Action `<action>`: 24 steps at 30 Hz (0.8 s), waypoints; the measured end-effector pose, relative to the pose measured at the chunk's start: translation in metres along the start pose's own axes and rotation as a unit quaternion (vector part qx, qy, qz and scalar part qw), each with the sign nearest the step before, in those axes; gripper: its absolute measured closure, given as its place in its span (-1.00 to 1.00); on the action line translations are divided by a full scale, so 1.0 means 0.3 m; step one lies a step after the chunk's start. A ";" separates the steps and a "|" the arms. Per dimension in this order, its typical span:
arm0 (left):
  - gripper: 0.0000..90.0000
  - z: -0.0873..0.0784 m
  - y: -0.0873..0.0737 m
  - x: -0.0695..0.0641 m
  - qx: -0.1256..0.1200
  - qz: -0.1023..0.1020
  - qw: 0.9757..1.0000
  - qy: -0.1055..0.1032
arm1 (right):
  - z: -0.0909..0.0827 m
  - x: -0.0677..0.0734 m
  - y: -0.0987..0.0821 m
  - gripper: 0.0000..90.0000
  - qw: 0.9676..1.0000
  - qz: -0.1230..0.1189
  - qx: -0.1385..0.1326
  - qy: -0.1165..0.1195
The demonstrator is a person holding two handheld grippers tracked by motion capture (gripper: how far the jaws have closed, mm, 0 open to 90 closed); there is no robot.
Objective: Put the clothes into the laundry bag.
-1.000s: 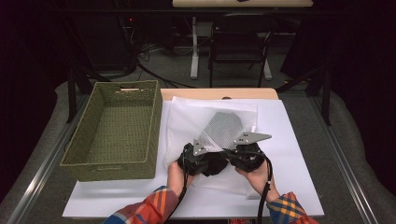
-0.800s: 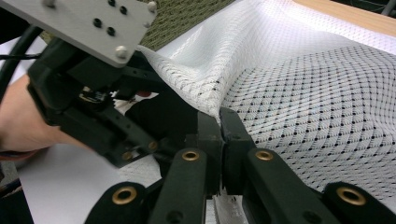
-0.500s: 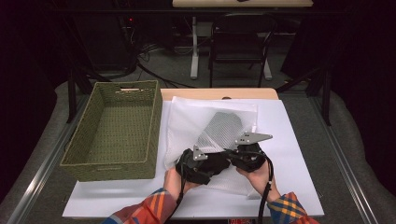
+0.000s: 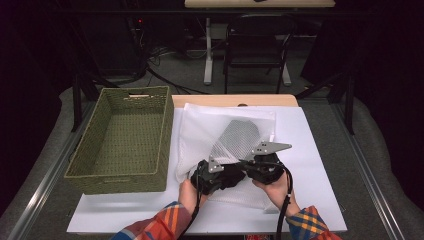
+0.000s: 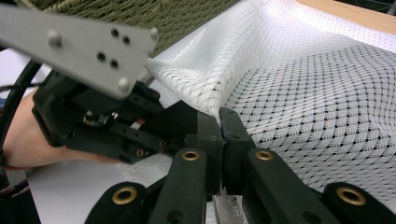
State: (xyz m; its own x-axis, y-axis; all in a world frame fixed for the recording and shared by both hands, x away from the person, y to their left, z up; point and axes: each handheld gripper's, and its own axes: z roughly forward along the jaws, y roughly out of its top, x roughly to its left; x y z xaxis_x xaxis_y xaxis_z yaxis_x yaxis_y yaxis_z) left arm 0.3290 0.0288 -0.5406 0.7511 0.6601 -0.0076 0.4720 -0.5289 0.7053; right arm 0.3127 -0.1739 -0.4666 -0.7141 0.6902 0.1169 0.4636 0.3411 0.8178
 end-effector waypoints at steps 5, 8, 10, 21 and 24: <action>0.74 0.002 0.032 0.018 -0.020 -0.007 1.000 0.018 | -0.007 -0.001 0.005 0.98 1.000 0.002 -0.009 0.001; 0.44 0.027 0.010 0.029 0.015 -0.002 1.000 0.012 | 0.002 -0.004 -0.003 0.98 1.000 0.004 -0.002 0.001; 0.13 0.023 -0.005 0.032 0.027 0.003 1.000 0.000 | 0.007 -0.007 -0.010 0.98 1.000 0.005 0.004 -0.001; -0.54 -0.131 -0.036 0.033 0.043 0.024 0.998 -0.036 | 0.000 -0.011 -0.008 0.97 1.000 0.006 0.001 -0.002; -0.54 -0.170 -0.060 0.028 0.041 0.030 0.998 -0.026 | 0.000 -0.012 -0.009 0.97 1.000 0.007 0.002 -0.003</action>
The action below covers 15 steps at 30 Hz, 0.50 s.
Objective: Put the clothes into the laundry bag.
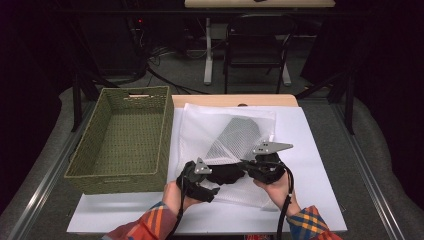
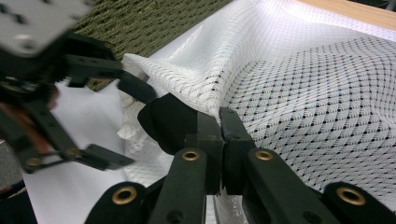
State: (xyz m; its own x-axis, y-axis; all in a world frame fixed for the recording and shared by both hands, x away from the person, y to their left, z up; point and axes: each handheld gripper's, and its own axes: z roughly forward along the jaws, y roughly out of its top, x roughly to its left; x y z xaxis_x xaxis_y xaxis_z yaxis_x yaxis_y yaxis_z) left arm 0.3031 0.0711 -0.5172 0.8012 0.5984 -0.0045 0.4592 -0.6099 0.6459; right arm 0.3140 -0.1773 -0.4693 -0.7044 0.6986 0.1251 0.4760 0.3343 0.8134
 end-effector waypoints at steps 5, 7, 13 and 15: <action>-0.46 -0.029 -0.047 0.002 0.014 -0.005 1.000 -0.001 | 0.000 0.002 0.001 0.98 1.000 0.000 0.000 -0.002; -0.41 -0.019 -0.054 0.001 0.020 -0.006 1.000 0.000 | 0.001 0.003 0.001 0.97 1.000 0.000 0.000 -0.002; -0.13 0.048 -0.044 0.003 0.042 -0.028 0.998 0.025 | 0.009 0.001 -0.003 0.97 1.000 0.000 0.004 -0.001; 0.01 0.069 -0.042 0.023 0.044 -0.049 0.998 0.023 | 0.011 0.001 -0.005 0.97 1.000 0.001 0.006 -0.001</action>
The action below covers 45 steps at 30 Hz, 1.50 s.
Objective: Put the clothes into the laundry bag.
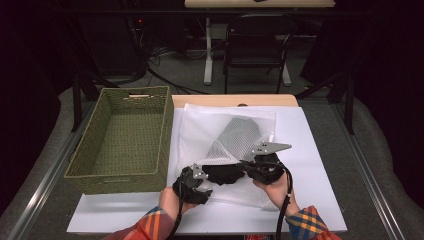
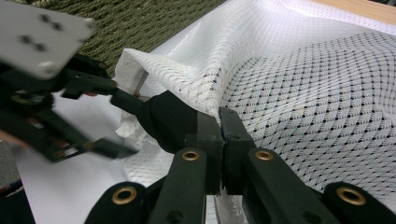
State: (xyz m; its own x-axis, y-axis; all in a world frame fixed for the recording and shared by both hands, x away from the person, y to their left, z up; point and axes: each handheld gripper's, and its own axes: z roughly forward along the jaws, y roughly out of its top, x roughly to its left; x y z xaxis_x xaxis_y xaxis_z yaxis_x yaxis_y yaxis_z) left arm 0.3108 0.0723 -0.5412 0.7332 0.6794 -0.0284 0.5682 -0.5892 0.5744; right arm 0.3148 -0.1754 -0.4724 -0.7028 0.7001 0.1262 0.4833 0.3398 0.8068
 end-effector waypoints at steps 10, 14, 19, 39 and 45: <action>0.89 -0.017 -0.027 0.009 -0.017 0.026 0.999 -0.023 | -0.005 -0.004 -0.004 0.98 1.000 0.000 0.001 -0.004; 0.89 -0.050 -0.048 0.007 -0.016 0.034 0.999 -0.037 | -0.007 -0.006 -0.005 0.98 1.000 0.001 0.003 -0.006; 0.88 -0.076 -0.088 0.001 0.003 0.055 0.998 -0.043 | -0.010 -0.006 -0.005 0.98 1.000 0.002 0.002 -0.007; 0.35 -0.032 0.031 -0.018 0.010 0.060 0.998 -0.005 | -0.003 -0.003 -0.001 0.98 1.000 0.001 0.003 -0.009; 0.61 0.015 0.022 -0.013 0.023 0.071 0.997 0.007 | 0.000 -0.003 -0.004 0.98 1.000 0.003 0.005 -0.008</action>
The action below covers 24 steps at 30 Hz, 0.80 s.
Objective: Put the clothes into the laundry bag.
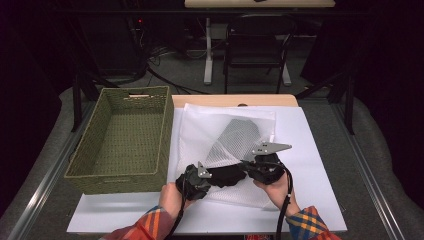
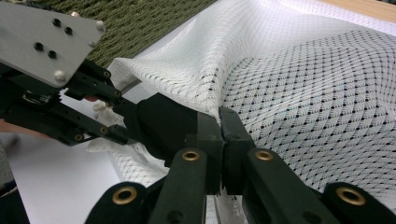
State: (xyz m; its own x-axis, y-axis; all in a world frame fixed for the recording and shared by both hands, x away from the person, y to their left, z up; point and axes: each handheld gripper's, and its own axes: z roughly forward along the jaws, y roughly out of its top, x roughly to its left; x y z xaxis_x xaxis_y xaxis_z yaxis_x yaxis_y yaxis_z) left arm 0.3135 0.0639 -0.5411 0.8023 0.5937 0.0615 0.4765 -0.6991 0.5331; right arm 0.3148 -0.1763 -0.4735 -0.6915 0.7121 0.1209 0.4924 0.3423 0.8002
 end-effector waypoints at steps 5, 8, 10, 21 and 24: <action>0.93 0.001 0.000 -0.018 0.002 0.032 0.999 0.008 | 0.004 0.004 -0.001 0.98 1.000 -0.003 0.001 0.001; 0.97 -0.003 -0.005 -0.009 -0.004 0.023 1.000 -0.003 | -0.001 0.003 0.000 0.98 1.000 -0.002 -0.001 0.000; 0.98 -0.008 -0.011 -0.002 -0.012 0.013 1.000 -0.013 | -0.003 0.001 0.000 0.98 1.000 -0.001 -0.002 0.000; 1.00 -0.087 -0.050 -0.017 -0.026 0.022 0.998 -0.045 | -0.009 -0.002 0.001 0.98 1.000 0.000 -0.003 -0.002; 0.99 -0.104 -0.058 -0.021 -0.024 0.025 0.998 -0.060 | -0.010 -0.005 0.000 0.98 1.000 -0.001 -0.004 -0.004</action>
State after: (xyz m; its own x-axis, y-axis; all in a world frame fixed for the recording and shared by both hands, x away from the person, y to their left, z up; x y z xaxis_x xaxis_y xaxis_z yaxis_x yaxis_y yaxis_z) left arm 0.2891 0.0847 -0.5245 0.8629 0.5052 -0.0106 0.4194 -0.7045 0.5725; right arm 0.3142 -0.1792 -0.4719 -0.6883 0.7162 0.1149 0.4871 0.3390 0.8049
